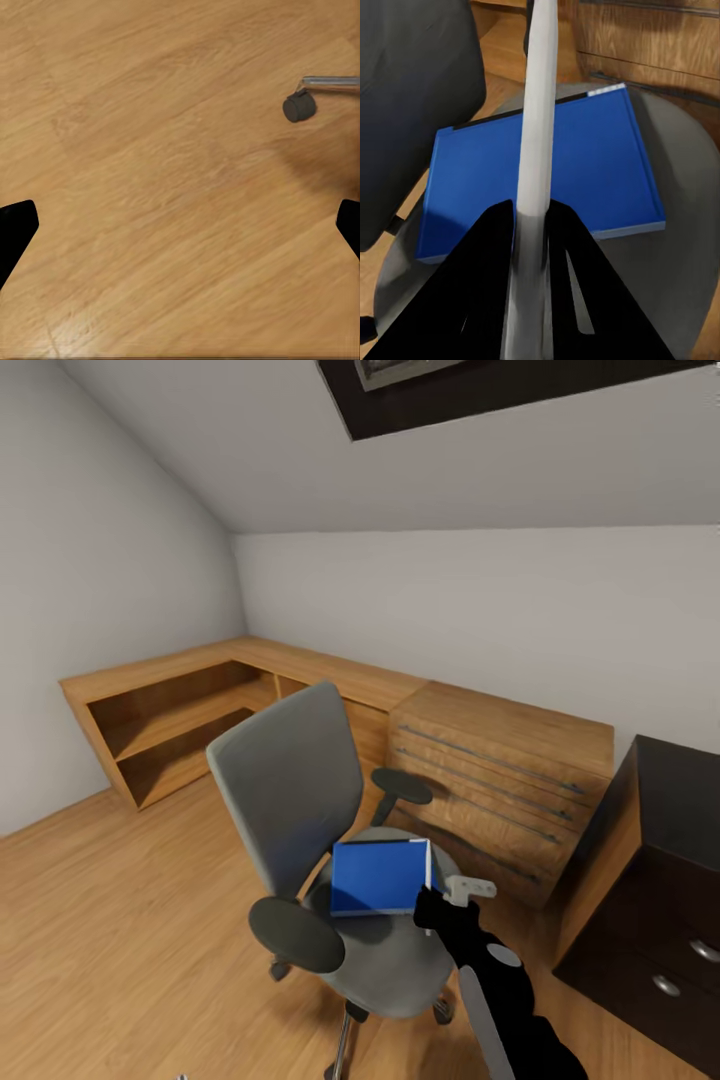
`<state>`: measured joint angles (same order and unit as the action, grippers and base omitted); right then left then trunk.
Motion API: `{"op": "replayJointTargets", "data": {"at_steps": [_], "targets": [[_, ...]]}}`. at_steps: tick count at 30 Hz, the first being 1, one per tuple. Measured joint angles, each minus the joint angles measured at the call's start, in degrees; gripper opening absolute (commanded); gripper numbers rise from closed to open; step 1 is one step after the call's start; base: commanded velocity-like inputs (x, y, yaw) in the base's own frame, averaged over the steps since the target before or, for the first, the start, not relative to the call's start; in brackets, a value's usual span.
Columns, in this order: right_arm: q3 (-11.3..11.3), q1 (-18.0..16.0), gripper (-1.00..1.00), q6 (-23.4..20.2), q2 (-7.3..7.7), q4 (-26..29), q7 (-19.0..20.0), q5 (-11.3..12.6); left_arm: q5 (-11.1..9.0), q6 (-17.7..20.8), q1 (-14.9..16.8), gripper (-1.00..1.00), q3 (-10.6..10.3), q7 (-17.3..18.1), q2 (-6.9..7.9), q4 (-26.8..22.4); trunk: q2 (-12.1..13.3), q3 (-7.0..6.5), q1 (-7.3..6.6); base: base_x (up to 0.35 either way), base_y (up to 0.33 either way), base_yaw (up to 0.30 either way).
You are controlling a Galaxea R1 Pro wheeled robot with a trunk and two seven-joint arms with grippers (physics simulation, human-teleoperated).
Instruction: In the bedroom, organize the workspace by keeping the computer under the desk, ensuring the monitor is on the desk, placing the keyboard on the desk next to the monitor, placing the mouse on the desk next to the keyboard, moving the folder from the swivel chair onto the desk next to the mouse, stacking the notebook on top of the folder with the pen on top of the notebook, and positioning the swivel chair next to the desk.
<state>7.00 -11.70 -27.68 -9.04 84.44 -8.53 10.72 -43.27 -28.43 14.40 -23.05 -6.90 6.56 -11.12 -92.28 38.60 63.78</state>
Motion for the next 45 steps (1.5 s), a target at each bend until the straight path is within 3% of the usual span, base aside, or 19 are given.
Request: {"op": "replayJointTargets", "data": {"at_steps": [18, 25, 45], "targets": [[0.41, 0.22, -1.0, -0.19, 0.12, 0.47, -0.05, -0.03, -0.03, 0.25, 0.0, 1.0, -0.02, -0.08, -0.08, 0.28, 0.0, -0.06, 0.02, -0.038, -0.017, -0.085], [0.4, 0.23, -1.0, 0.24, 0.16, 0.34, -0.05, -0.1, 0.08, 0.0, 0.01, 1.0, -0.02, 0.18, -1.1, 2.26, 0.0, -0.06, 0.01, -0.127, -0.104, -0.225], [0.31, 0.23, -1.0, 0.4, 0.16, 0.34, -0.06, -0.33, 0.18, -0.18, 0.01, 1.0, -0.02, 0.2, -1.64, 2.41, 0.0, -0.06, 0.01, -0.015, -0.282, -0.259]]}}
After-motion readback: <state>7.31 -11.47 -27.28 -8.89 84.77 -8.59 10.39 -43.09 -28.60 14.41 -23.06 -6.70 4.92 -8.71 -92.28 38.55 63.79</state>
